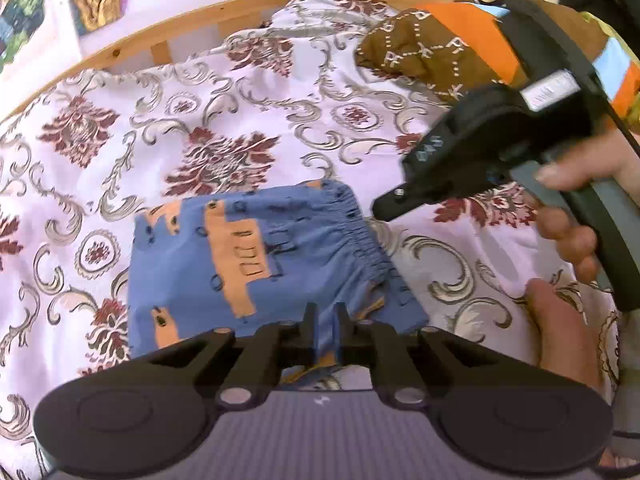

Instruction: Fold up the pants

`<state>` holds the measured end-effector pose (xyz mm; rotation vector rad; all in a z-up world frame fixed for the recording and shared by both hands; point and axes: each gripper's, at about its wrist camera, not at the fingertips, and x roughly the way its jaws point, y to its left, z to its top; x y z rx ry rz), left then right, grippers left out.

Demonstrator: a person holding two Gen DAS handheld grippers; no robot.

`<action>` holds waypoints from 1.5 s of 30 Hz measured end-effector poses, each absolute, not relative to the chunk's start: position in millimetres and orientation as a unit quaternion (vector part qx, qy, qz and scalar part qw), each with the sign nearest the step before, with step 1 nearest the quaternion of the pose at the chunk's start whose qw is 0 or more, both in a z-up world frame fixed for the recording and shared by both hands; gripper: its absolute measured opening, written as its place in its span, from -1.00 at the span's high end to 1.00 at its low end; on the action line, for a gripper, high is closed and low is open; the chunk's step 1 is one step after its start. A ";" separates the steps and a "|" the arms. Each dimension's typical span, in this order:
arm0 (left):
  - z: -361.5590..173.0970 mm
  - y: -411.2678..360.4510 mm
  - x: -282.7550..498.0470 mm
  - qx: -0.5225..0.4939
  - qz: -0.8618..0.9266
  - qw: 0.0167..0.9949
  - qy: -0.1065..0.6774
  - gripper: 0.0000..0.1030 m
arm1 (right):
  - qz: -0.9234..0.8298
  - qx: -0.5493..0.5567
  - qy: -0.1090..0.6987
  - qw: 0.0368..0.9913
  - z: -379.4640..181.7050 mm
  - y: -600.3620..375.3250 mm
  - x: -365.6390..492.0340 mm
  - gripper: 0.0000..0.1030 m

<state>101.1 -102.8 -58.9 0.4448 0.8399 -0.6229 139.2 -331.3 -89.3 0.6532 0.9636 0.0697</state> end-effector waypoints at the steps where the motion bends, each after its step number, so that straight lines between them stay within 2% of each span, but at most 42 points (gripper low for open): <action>1: -59.4 -99.8 104.6 0.209 -0.290 0.843 0.402 0.80 | 0.033 0.305 0.453 0.837 -87.6 -329.1 138.7 0.87; 3: -57.3 -92.1 112.7 0.198 -0.282 0.845 0.410 0.81 | 0.029 0.294 0.441 0.847 -81.2 -323.7 135.9 0.57; 4: -54.0 -86.8 115.5 0.188 -0.282 0.845 0.413 0.81 | 0.028 0.286 0.435 0.854 -77.1 -320.7 133.2 0.50; 5: -49.2 -79.6 117.7 0.175 -0.286 0.846 0.415 0.78 | 0.026 0.277 0.427 0.861 -72.1 -316.9 130.8 0.31; 6: -43.9 -71.1 120.8 0.163 -0.289 0.847 0.416 0.60 | 0.023 0.267 0.418 0.868 -67.6 -312.3 128.0 0.00; 7: -38.6 -62.8 124.4 0.154 -0.290 0.848 0.416 0.26 | 0.021 0.257 0.409 0.875 -63.1 -307.4 124.6 -0.20; 8: -33.0 -53.5 128.9 0.146 -0.287 0.852 0.413 0.09 | 0.020 0.242 0.398 0.885 -58.1 -299.4 121.3 -0.46; 9: -28.1 -44.7 134.2 0.140 -0.281 0.857 0.409 -0.20 | 0.019 0.223 0.390 0.893 -54.7 -290.9 118.7 -0.66; 10: -24.5 -36.9 140.5 0.134 -0.275 0.861 0.406 -0.42 | 0.016 0.202 0.383 0.901 -52.2 -283.3 117.8 -0.74; 11: -20.9 -29.0 149.4 0.130 -0.266 0.865 0.406 -0.52 | 0.006 0.167 0.374 0.912 -50.2 -271.7 116.2 -0.85; 12: -19.5 -23.3 159.1 0.126 -0.255 0.868 0.408 -0.72 | -0.002 0.135 0.370 0.919 -50.0 -260.9 115.4 -0.92; 13: -18.6 -18.3 168.7 0.118 -0.242 0.872 0.408 -0.89 | -0.012 0.103 0.369 0.924 -51.4 -251.0 115.0 -0.93; 14: -18.9 -14.5 180.9 0.111 -0.232 0.878 0.403 -0.93 | -0.024 0.066 0.372 0.925 -54.9 -239.1 115.7 -0.95; 17: -36.1 -15.9 212.6 0.125 -0.193 0.889 0.397 -0.98 | -0.051 -0.044 0.403 0.912 -75.9 -214.7 118.0 -0.98; 19: -60.3 -19.8 232.7 0.137 -0.162 0.881 0.424 -0.98 | -0.057 -0.098 0.425 0.898 -93.4 -209.7 116.1 -0.98; 21: -87.1 -22.3 252.0 0.141 -0.141 0.854 0.480 -1.00 | -0.053 -0.083 0.422 0.901 -96.6 -218.7 111.4 -0.99; 23: -96.0 -18.2 259.6 0.122 -0.141 0.846 0.500 -1.00 | -0.055 -0.047 0.426 0.902 -93.3 -229.2 109.6 -0.99; 27: -84.9 -12.4 255.4 0.106 -0.138 0.857 0.485 -0.99 | -0.044 0.026 0.383 0.922 -68.8 -237.7 93.2 -0.99; 30: -73.0 -12.5 245.1 0.105 -0.134 0.868 0.466 -0.99 | -0.051 0.021 0.346 0.936 -54.3 -234.9 98.2 -0.99; 35: -67.0 -10.9 240.0 0.098 -0.141 0.869 0.463 -0.99 | -0.070 -0.022 0.353 0.933 -73.2 -230.8 143.6 -0.99; 39: -77.2 -11.2 243.6 0.105 -0.129 0.857 0.487 -0.99 | -0.095 0.047 0.404 0.909 -95.8 -250.7 168.4 -0.99; 45: -80.2 -7.0 244.0 0.097 -0.127 0.852 0.498 -0.99 | -0.098 0.067 0.366 0.923 -72.8 -256.0 142.5 -0.99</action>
